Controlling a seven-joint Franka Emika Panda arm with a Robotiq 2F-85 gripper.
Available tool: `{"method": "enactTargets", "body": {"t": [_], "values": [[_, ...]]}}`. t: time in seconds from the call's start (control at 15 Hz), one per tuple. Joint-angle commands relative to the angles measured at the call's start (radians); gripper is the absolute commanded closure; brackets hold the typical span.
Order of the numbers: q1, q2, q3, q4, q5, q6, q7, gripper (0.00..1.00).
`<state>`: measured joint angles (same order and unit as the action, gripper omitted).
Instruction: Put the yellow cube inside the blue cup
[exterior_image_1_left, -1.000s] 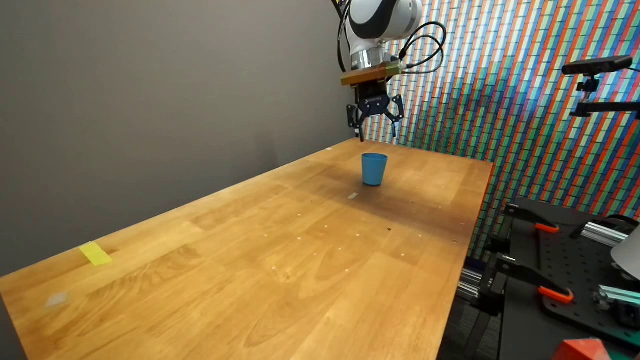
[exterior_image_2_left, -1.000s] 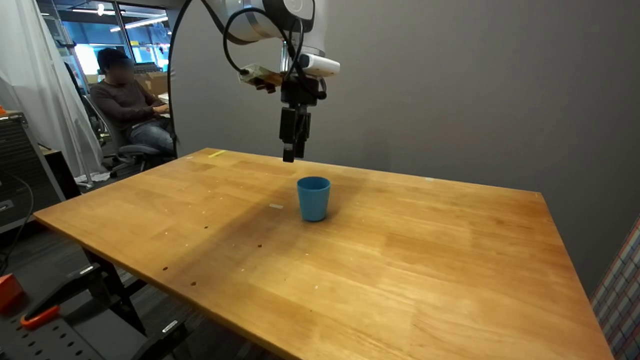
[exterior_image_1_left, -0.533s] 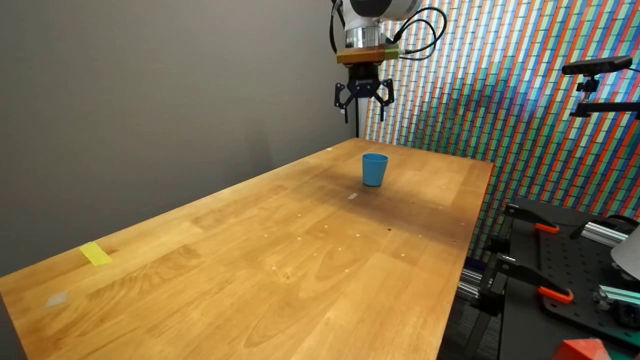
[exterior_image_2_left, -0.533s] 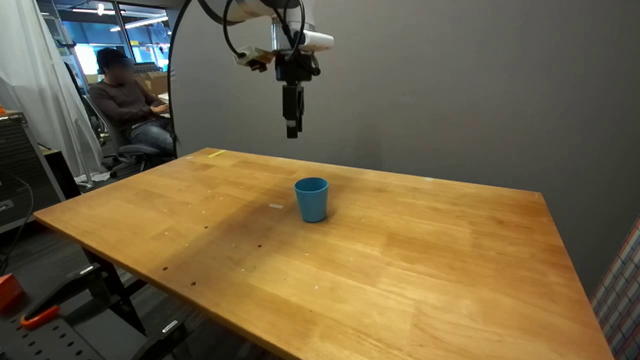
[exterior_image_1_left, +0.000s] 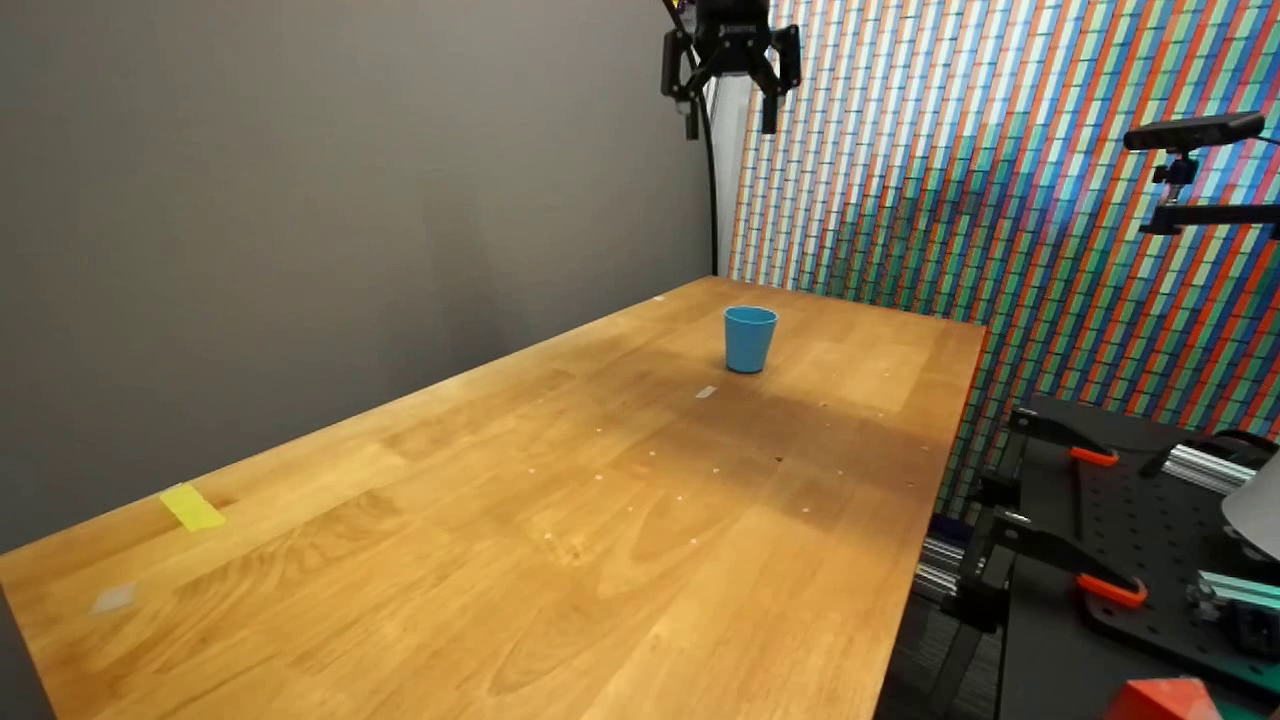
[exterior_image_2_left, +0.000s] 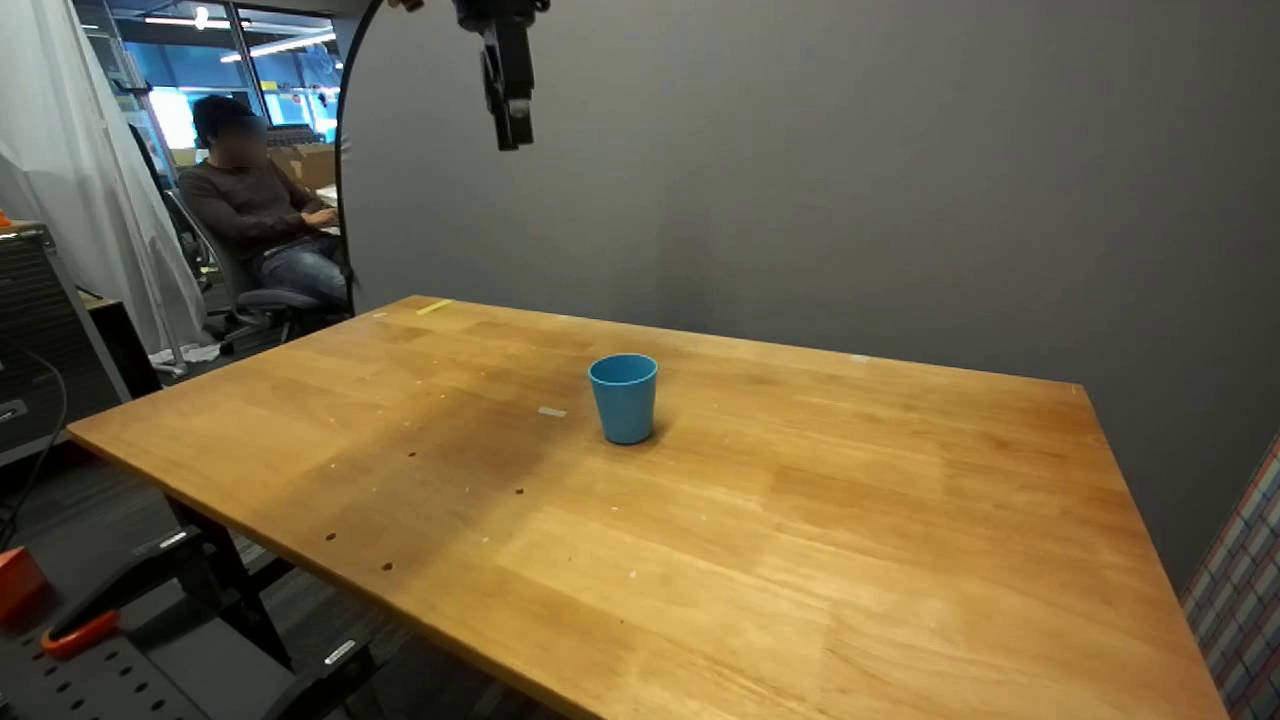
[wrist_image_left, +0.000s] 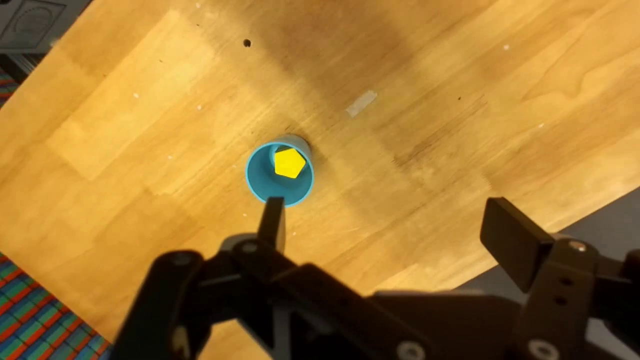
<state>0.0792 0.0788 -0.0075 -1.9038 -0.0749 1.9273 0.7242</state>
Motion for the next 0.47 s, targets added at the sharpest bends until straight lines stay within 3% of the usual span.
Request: {"method": "enactTargets", "body": {"t": [0.0, 0.07, 0.13, 0.4], "values": [[0.004, -0.148, 0.039, -0.042, -0.021, -0.093, -0.156, 0.00], [0.003, -0.180, 0.049, -0.052, -0.017, -0.111, -0.202, 0.00], [-0.009, -0.097, 0.048, -0.004, -0.001, -0.089, -0.124, 0.00], [-0.013, -0.164, 0.066, -0.032, 0.000, -0.115, -0.180, 0.00]]}}
